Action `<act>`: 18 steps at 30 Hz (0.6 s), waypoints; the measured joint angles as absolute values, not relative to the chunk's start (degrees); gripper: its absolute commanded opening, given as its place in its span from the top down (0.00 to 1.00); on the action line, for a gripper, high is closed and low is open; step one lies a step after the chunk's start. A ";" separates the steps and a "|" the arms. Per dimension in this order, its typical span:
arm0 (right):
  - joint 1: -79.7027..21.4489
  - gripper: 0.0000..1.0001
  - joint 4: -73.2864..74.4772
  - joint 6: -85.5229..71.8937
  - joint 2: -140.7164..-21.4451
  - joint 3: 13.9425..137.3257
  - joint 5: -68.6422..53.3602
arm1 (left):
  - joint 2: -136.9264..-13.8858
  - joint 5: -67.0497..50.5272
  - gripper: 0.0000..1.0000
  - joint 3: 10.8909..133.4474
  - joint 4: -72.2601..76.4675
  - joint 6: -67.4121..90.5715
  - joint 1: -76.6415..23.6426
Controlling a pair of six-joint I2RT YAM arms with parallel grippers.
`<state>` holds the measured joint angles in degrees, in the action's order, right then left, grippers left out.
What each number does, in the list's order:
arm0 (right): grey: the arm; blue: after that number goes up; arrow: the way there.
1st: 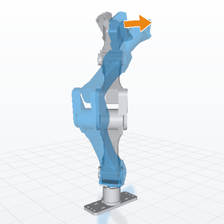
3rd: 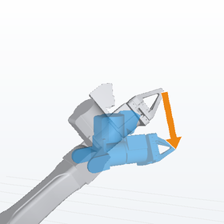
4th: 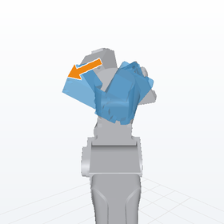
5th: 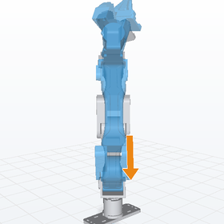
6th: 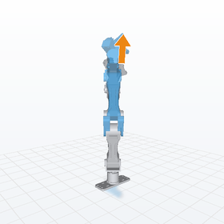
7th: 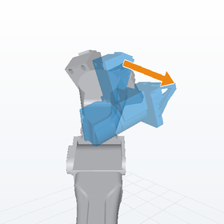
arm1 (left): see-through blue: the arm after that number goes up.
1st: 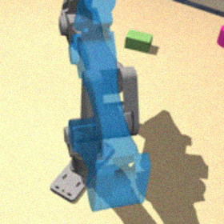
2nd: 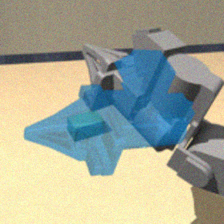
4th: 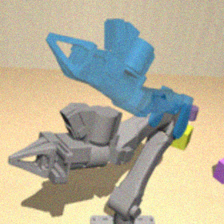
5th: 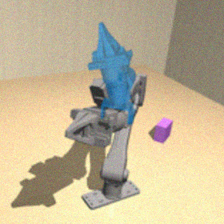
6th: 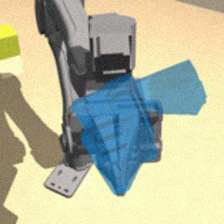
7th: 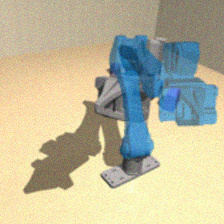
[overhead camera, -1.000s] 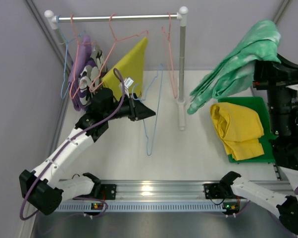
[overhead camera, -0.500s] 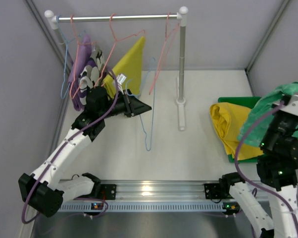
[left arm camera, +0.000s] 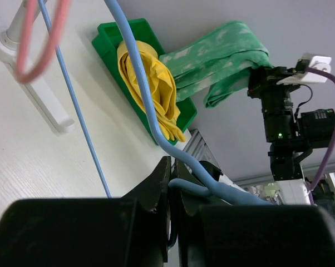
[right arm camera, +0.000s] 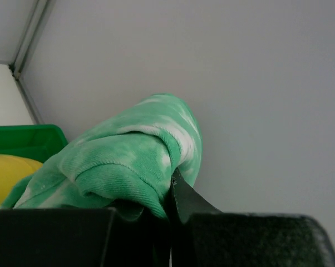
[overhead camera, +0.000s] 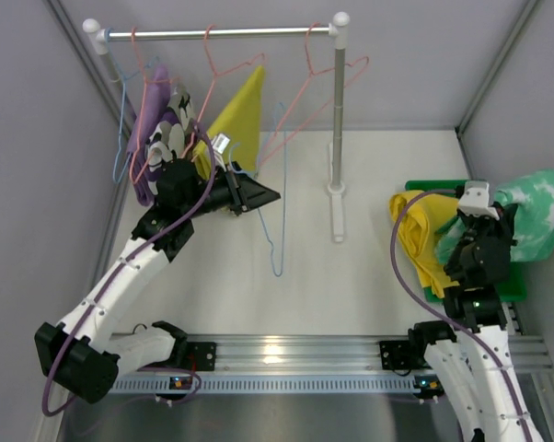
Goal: Remove the trousers from the hanger
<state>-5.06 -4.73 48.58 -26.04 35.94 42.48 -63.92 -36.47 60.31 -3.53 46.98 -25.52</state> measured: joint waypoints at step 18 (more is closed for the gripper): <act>4.80 1.00 2.90 25.69 -61.12 43.09 16.19 | -64.77 -37.01 1.00 63.33 -3.31 45.04 -25.47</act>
